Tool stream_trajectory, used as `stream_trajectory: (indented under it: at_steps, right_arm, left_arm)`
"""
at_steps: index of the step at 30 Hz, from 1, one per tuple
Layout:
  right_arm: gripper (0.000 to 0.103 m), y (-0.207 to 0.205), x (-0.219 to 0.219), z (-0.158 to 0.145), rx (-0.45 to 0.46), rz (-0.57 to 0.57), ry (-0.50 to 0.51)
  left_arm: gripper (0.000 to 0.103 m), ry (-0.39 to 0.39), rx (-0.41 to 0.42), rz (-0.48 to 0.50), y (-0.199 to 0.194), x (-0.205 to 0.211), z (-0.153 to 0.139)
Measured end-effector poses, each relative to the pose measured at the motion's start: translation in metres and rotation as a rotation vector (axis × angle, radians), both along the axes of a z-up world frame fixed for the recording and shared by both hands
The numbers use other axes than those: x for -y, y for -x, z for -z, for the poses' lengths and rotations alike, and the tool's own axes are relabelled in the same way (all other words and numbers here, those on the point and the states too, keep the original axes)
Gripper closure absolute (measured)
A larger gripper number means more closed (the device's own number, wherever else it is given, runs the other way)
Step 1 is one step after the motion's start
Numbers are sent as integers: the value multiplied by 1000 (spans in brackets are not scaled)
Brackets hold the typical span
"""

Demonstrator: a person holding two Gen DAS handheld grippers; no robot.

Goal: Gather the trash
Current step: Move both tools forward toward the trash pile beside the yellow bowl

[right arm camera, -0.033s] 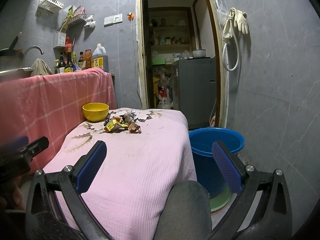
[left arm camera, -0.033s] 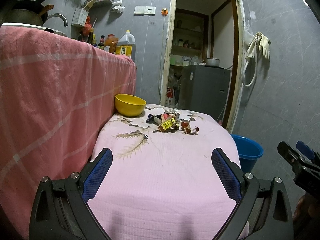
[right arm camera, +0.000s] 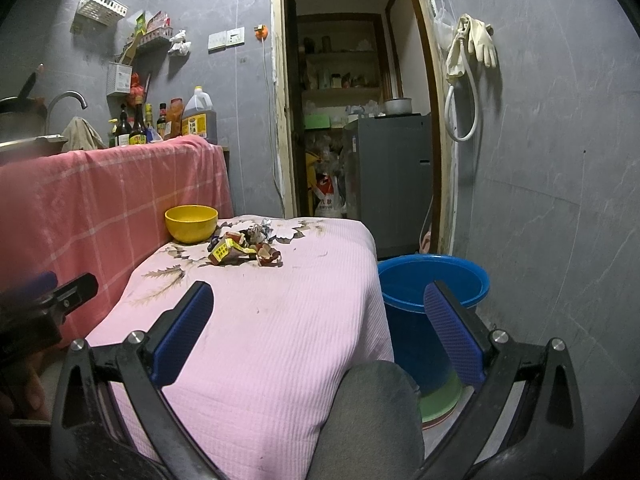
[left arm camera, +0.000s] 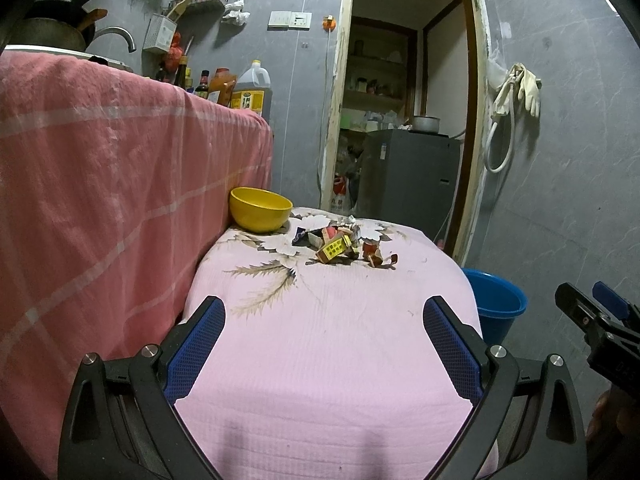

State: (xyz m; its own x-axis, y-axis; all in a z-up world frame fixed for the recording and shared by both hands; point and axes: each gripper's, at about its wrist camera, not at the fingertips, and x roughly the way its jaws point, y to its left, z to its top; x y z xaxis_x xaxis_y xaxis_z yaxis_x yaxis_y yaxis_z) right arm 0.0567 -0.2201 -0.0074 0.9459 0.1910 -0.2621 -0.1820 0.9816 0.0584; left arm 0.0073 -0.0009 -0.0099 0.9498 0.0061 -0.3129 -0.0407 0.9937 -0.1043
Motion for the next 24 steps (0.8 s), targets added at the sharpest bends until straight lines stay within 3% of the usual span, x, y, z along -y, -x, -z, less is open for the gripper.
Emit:
stream_trajectory:
  at_steps: [12,24]
  right_arm:
    - [0,-12,-5,-7,-1,-32,2]
    - [0,-57,-9,-32,64,-96,-16]
  left_arm:
    - [6,-15,-15,-23,-16,-2,-4]
    - [6,-25,6,-40,-65,-8,-22]
